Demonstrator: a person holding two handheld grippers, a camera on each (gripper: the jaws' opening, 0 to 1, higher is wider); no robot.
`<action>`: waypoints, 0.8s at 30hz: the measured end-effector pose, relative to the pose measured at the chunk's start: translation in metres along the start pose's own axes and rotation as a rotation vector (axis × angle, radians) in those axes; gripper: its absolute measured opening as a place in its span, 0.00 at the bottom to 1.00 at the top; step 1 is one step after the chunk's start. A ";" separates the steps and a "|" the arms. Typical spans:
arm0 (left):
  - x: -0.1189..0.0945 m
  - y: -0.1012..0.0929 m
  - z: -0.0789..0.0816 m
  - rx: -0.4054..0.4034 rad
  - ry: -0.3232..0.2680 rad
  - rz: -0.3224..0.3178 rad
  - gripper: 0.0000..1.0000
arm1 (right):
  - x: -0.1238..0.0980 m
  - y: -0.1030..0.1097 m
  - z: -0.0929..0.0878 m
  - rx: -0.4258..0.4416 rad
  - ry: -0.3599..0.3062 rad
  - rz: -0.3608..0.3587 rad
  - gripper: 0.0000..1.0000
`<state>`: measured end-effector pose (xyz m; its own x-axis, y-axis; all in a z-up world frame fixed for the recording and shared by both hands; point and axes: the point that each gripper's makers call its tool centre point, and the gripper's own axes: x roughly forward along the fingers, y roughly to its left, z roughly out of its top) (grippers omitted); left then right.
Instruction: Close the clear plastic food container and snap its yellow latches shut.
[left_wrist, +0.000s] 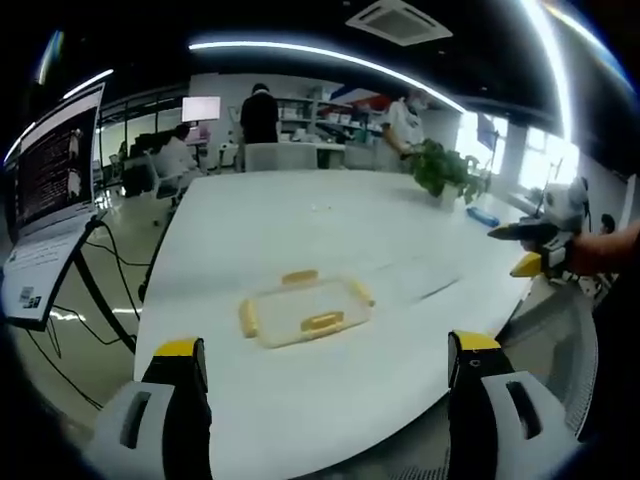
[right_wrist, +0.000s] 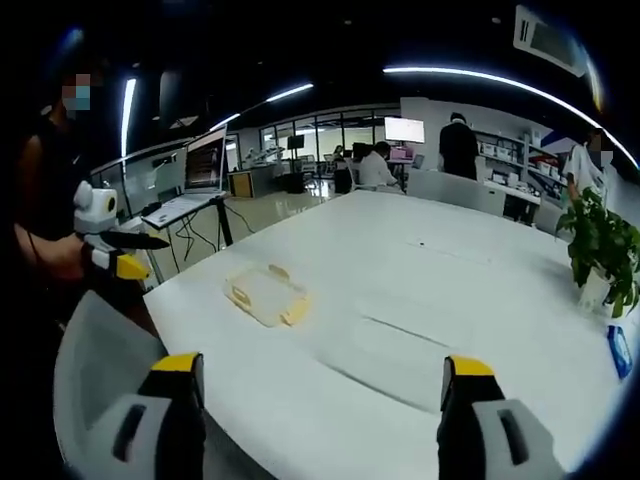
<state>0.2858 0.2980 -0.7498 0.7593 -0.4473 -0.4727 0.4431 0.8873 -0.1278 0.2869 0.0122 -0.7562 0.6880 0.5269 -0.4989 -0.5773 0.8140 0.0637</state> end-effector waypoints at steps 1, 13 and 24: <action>0.001 0.001 -0.001 0.001 0.003 -0.002 0.99 | 0.002 0.000 0.000 -0.003 0.000 0.001 1.00; 0.014 0.007 -0.007 0.038 0.050 -0.036 0.99 | 0.022 0.011 -0.003 -0.045 0.034 0.052 0.98; 0.027 0.016 -0.016 0.074 0.101 -0.065 0.97 | 0.041 0.016 -0.003 -0.081 0.056 0.095 0.93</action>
<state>0.3060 0.3019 -0.7784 0.6777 -0.4865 -0.5514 0.5264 0.8445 -0.0982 0.3044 0.0460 -0.7782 0.6042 0.5847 -0.5413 -0.6742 0.7373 0.0438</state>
